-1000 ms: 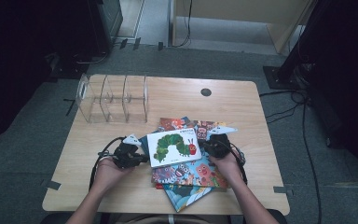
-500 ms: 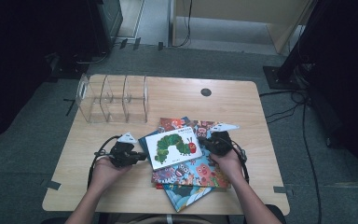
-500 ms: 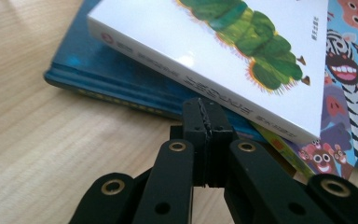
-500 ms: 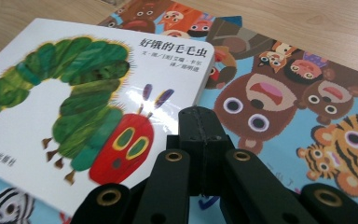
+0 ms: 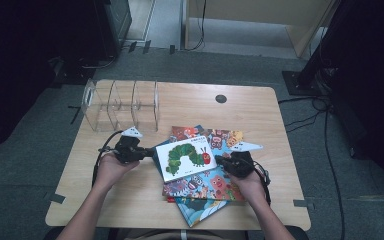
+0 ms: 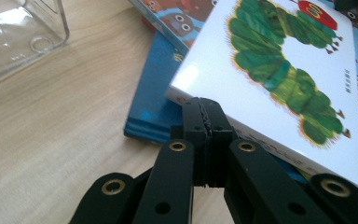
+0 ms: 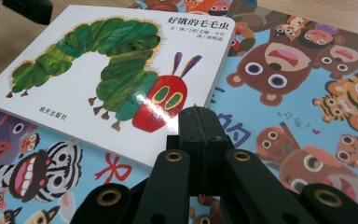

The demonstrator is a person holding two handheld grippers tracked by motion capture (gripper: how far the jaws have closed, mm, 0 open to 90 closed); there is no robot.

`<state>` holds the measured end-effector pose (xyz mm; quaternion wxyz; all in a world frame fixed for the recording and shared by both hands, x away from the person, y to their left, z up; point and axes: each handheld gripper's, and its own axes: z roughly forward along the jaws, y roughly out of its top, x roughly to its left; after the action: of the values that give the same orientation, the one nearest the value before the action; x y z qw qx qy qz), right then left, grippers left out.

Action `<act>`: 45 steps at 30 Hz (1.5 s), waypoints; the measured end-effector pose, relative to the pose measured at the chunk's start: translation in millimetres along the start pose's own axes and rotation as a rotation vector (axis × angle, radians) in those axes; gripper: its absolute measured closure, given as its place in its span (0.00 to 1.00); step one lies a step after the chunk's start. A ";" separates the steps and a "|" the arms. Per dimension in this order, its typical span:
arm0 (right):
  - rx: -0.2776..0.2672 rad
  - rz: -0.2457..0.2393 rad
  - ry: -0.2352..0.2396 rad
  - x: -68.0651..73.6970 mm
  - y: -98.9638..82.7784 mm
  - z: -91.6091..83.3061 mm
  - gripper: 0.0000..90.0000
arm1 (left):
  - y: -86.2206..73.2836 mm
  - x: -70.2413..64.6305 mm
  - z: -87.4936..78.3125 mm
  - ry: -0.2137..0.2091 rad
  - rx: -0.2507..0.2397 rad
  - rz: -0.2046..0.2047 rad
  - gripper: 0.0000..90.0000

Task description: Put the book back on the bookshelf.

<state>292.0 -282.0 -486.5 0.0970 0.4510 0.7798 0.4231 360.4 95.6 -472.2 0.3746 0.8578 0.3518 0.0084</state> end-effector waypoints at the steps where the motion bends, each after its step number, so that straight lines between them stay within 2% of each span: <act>1: -0.003 0.005 -0.002 0.8 -1.1 -0.8 1.00 | 1.3 2.2 0.2 -0.004 -0.003 -0.002 1.00; 6: -0.005 0.002 0.004 6.6 -6.3 -7.3 1.00 | 8.3 7.7 4.0 -0.011 -0.019 -0.004 1.00; 13: 0.007 0.001 0.006 12.5 -12.6 -8.5 1.00 | 14.0 13.1 9.0 -0.006 -0.014 0.002 1.00; 16: 0.013 0.006 0.011 14.6 -15.1 -7.6 1.00 | 15.1 16.4 11.8 -0.012 -0.012 -0.010 1.00; 19: 0.007 0.010 0.018 14.0 -15.7 -7.1 1.00 | 14.7 17.7 12.5 -0.016 0.004 -0.005 1.00; 23: 0.005 0.008 0.011 12.5 -15.4 -6.9 1.00 | 12.2 15.6 11.4 -0.015 0.010 -0.003 1.00; 33: 0.004 0.012 -0.013 6.2 -12.4 -1.6 1.00 | 1.8 5.5 2.6 -0.050 0.047 0.011 1.00; 35: 0.005 0.020 -0.015 4.7 -10.9 -0.7 1.00 | -2.7 2.8 0.6 -0.067 0.048 0.005 1.00; 40: 0.000 0.022 -0.028 -0.1 -7.8 1.6 1.00 | -7.4 -4.5 -1.4 -0.079 0.057 0.009 1.00; 45: -0.004 0.028 -0.035 -4.7 -4.1 5.0 1.00 | -13.1 -10.0 -2.9 -0.096 0.056 -0.006 1.00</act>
<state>294.8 -283.7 -493.8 0.1056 0.4689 0.7709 0.4180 344.2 97.5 -476.1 0.3670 0.8663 0.3360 -0.0437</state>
